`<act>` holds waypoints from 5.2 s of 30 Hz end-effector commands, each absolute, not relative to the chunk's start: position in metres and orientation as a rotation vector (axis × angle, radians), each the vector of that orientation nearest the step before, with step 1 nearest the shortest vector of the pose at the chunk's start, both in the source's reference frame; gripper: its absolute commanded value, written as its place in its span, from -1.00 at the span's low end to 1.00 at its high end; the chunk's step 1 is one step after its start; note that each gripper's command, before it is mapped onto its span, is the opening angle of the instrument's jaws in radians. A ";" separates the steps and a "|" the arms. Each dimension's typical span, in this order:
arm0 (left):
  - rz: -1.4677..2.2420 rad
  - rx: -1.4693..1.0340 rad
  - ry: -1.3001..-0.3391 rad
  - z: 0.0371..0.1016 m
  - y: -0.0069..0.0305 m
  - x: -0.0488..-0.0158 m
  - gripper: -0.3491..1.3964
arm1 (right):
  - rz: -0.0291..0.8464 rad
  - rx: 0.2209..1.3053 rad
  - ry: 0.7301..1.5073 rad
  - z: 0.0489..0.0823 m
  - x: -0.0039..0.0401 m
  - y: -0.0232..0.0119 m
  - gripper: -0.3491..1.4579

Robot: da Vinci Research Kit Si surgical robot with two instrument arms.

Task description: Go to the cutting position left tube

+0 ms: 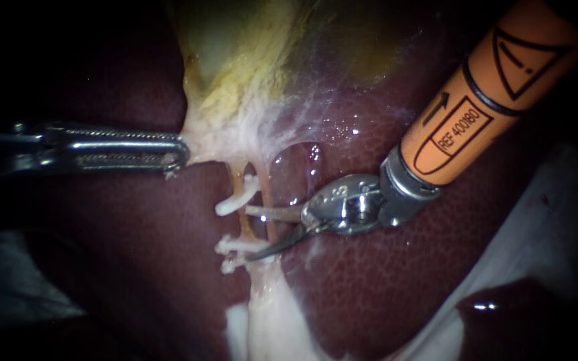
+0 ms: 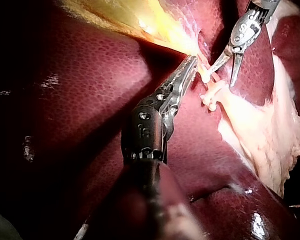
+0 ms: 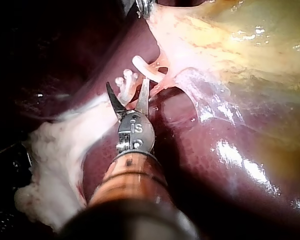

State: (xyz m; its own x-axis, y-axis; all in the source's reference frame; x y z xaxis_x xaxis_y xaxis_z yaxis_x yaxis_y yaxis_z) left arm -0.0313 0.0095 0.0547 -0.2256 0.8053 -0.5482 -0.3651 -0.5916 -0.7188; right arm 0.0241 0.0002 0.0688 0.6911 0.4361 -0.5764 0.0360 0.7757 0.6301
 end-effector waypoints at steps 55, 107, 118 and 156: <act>1.904 -1.237 -0.579 0.0542 0.0095 -0.0331 -1.00 | 0.303 0.866 1.171 0.0677 0.0315 -0.0007 0.93; 1.907 -1.242 -0.593 0.0546 0.0100 -0.0319 -1.00 | 0.179 0.767 1.342 0.0686 0.0314 -0.0003 0.82; 1.907 -1.241 -0.591 0.0547 0.0101 -0.0317 -1.00 | 0.122 0.660 1.374 0.0687 0.0304 -0.0004 0.79; 1.907 -1.239 -0.585 0.0550 0.0102 -0.0314 -1.00 | 0.223 0.700 1.333 0.0697 0.0320 -0.0009 0.82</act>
